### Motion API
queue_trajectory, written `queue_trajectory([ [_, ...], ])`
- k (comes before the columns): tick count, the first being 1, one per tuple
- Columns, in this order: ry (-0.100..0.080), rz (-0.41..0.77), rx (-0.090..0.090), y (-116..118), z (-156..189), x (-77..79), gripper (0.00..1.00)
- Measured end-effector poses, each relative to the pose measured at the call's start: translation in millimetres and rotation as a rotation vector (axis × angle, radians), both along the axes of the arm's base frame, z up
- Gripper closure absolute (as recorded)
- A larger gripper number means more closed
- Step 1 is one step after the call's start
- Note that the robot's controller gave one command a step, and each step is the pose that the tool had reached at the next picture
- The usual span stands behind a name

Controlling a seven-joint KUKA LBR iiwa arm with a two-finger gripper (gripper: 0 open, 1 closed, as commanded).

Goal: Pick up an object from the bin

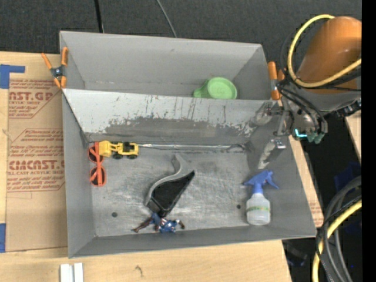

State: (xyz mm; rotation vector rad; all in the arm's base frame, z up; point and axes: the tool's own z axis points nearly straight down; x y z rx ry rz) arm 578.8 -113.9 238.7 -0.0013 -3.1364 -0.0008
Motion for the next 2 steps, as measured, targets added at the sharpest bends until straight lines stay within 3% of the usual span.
queue_trajectory([
  [1,-0.008,0.002,-0.002,0.5,4.8,1.6,0.00],
  [2,-0.011,0.102,-0.002,-11.0,-42.7,-11.6,0.00],
])
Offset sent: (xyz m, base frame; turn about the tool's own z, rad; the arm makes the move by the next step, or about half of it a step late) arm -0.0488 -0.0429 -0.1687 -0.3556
